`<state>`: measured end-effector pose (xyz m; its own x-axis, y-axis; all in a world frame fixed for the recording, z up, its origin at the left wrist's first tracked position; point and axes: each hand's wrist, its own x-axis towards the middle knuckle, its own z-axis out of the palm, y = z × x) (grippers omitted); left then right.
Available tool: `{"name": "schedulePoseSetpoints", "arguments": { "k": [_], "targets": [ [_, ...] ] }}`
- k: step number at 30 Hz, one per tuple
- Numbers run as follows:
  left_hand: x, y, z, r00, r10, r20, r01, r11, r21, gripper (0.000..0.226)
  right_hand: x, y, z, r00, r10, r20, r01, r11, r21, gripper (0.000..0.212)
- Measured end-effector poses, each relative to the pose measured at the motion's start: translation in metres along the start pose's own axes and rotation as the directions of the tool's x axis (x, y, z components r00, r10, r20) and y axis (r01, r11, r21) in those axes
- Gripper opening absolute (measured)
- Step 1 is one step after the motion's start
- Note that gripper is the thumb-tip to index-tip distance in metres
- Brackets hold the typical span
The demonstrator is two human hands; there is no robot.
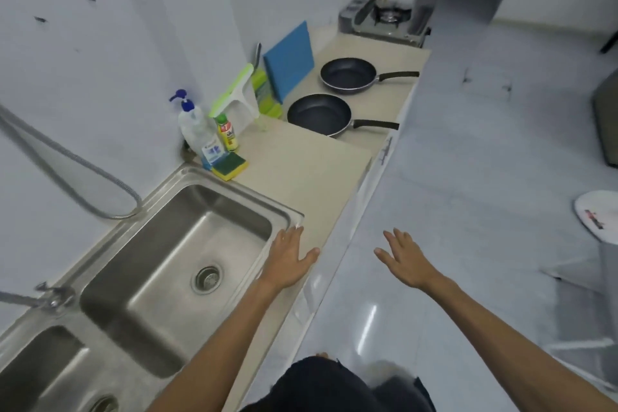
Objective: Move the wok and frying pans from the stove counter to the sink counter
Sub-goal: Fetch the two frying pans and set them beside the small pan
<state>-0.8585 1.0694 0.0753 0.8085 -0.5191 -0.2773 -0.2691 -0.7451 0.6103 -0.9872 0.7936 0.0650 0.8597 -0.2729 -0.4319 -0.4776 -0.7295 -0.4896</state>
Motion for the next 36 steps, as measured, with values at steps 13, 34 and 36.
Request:
{"name": "schedulePoseSetpoints", "arguments": {
  "k": [13,34,36],
  "targets": [
    [0.255,0.139,0.052,0.997,-0.033,0.070,0.021,0.984,0.177,0.087,0.203,0.159,-0.172,0.990,0.139,0.025,-0.138,0.989,-0.048,0.077],
    [0.519,0.250,0.109,0.924,-0.383,0.014,0.382,0.924,0.018,0.092,0.509,0.226,-0.374,0.962,-0.058,0.268,0.159,0.914,-0.373,0.080],
    [0.542,0.256,0.106,0.904,-0.426,-0.028,0.426,0.904,0.011,0.092,0.539,0.223,-0.386,0.954,-0.086,0.288,0.203,0.891,-0.406,0.081]
  ]
}}
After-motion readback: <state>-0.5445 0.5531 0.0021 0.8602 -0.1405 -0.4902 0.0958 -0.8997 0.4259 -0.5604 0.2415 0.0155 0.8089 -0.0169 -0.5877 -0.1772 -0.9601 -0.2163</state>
